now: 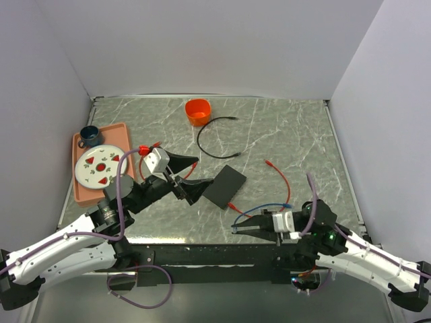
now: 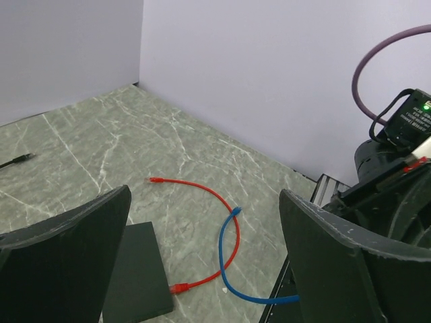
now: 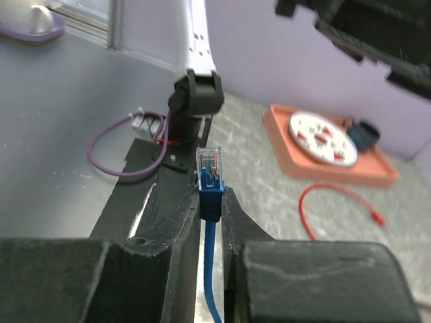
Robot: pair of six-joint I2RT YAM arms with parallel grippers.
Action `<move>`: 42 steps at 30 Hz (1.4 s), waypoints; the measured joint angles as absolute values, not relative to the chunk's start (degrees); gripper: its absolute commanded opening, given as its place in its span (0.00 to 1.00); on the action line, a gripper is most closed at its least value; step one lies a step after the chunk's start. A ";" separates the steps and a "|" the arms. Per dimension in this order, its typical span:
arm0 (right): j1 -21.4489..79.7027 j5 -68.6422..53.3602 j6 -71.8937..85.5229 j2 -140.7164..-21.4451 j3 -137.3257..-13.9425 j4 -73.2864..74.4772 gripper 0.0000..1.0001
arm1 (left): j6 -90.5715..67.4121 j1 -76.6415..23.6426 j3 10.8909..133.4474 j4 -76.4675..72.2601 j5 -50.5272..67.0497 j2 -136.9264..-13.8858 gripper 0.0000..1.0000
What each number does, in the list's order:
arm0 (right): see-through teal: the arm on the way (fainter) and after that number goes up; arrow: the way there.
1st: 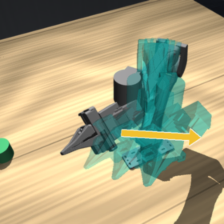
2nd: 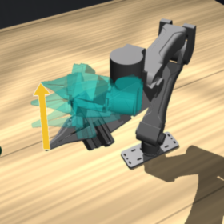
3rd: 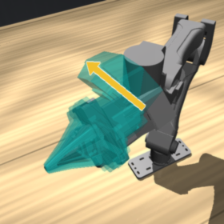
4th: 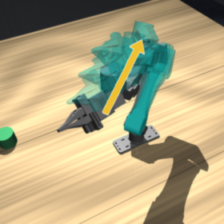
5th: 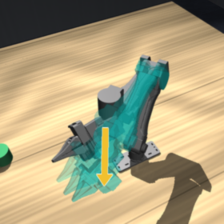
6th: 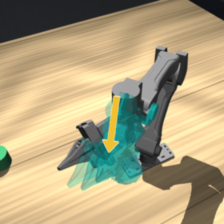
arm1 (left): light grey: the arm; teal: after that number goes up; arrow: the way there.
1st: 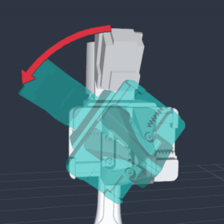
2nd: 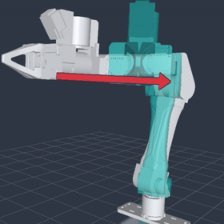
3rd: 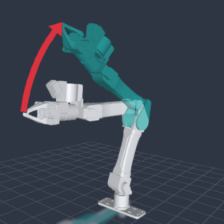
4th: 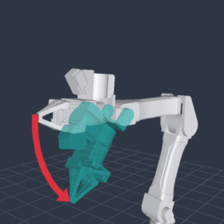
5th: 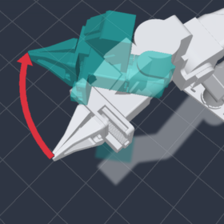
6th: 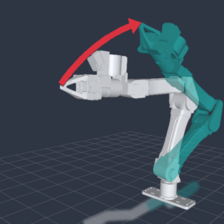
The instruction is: Insert the plug into the switch port
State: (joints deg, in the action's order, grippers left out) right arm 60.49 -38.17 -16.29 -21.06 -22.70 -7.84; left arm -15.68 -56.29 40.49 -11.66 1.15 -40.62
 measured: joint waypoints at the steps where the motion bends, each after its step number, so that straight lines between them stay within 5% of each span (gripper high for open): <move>1: 60.49 -38.98 -17.02 -20.14 -22.22 -8.45 0.00 | -15.66 -56.29 40.49 -11.66 1.15 -40.64 0.97; 12: 60.49 -43.22 -21.78 -16.91 -21.06 -11.68 0.00 | -15.09 -56.29 39.55 -11.68 0.82 -41.54 0.97; 18: 60.49 -35.51 -18.55 -17.78 -21.50 -10.61 0.00 | -15.05 -56.27 39.55 -11.68 -1.80 -42.37 0.96; 27: 57.95 -5.93 -6.70 -35.18 -34.83 3.97 0.00 | -18.35 -47.55 40.51 -11.03 -1.98 -51.81 0.97; 35: 40.51 -0.60 2.87 -44.21 -35.35 13.10 0.00 | -22.26 -38.76 43.00 -10.24 2.74 -63.33 0.97; 42: 38.72 0.05 7.79 -54.50 -34.33 15.94 0.00 | -24.62 -33.69 44.62 -12.38 10.90 -75.88 0.97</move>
